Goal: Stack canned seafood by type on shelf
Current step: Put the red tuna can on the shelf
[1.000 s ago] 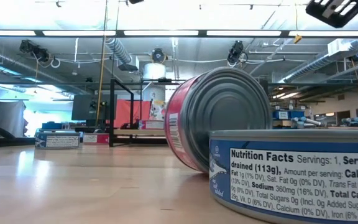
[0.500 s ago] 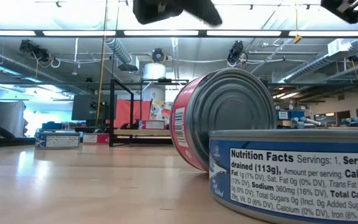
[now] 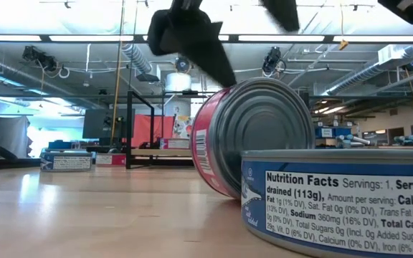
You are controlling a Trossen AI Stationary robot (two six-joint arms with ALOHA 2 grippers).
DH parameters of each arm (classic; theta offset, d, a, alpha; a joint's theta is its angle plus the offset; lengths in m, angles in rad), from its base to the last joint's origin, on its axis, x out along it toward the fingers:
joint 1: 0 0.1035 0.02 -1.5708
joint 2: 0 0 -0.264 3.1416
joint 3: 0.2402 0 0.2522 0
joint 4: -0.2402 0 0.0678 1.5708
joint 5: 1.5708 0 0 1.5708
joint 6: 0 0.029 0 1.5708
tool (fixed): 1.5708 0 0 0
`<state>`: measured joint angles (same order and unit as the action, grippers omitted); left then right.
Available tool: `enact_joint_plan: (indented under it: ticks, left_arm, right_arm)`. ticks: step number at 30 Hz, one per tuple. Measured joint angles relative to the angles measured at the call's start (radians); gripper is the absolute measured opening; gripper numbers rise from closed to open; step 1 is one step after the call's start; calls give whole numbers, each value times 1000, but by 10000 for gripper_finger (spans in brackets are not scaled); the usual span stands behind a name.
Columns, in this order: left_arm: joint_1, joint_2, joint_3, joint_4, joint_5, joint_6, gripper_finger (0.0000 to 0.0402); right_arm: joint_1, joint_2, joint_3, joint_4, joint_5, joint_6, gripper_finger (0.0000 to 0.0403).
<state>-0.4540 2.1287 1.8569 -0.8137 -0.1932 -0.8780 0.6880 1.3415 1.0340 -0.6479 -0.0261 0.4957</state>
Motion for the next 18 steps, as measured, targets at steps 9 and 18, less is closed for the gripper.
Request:
enact_joint_plan:
  ticks: [9,18]
  left_arm:
    - [4,22,0,-8,-10,-17,348]
    - [10,39,0,-15,-19,12,340]
  right_arm:
    - [4,0,0,-4,0,-5,9]
    - [4,0,0,-4,10,-6,9]
